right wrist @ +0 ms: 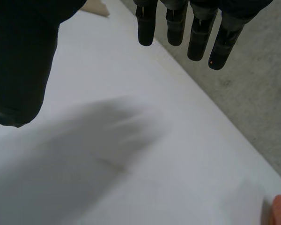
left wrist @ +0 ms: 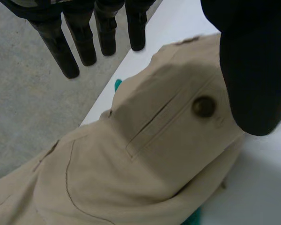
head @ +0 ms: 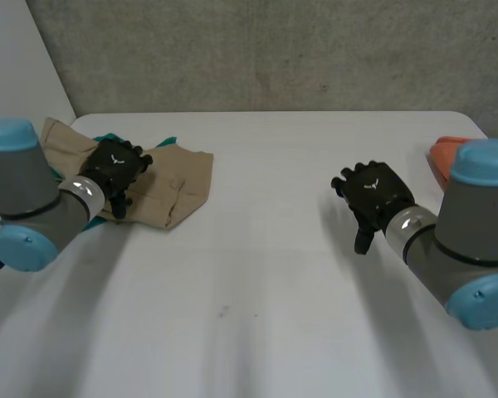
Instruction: Fold the laundry.
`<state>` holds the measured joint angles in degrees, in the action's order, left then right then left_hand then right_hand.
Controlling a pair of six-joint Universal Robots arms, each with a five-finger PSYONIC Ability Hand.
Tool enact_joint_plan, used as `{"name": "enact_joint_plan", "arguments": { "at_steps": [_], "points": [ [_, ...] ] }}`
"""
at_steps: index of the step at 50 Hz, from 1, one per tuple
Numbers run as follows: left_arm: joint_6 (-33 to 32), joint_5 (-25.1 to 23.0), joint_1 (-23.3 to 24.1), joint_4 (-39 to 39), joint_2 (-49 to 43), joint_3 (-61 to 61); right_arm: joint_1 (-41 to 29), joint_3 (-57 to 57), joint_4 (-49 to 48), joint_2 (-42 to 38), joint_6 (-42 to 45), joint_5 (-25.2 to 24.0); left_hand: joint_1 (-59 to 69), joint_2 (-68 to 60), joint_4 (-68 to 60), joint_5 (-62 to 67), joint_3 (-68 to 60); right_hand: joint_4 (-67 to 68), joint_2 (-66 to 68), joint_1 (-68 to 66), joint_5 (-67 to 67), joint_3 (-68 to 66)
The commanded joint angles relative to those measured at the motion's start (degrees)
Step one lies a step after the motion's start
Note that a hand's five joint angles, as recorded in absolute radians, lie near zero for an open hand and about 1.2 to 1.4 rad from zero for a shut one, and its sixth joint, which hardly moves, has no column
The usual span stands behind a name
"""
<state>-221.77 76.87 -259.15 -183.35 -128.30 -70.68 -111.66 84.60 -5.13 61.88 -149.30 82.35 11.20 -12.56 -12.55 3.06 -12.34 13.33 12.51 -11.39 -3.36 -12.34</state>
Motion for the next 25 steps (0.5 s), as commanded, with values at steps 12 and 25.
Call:
{"name": "enact_joint_plan", "arguments": {
  "at_steps": [12, 25],
  "points": [
    [4.1, 8.2, 9.8, -13.7, 0.8, 1.1, 2.2, 8.5, -2.4, 7.2, -0.1, 0.2, 68.8, -67.4, -67.4, 66.9, -67.7, -3.3, -2.5, 1.4, 3.4, 2.3],
    [35.6, 6.7, 30.1, -13.9, 13.3, -6.1, 9.9, 6.1, -2.3, 15.2, -0.9, 0.4, 68.8, -67.4, -67.4, 66.9, -67.7, -3.3, -2.5, 1.4, 3.4, 2.3]
  ]
}}
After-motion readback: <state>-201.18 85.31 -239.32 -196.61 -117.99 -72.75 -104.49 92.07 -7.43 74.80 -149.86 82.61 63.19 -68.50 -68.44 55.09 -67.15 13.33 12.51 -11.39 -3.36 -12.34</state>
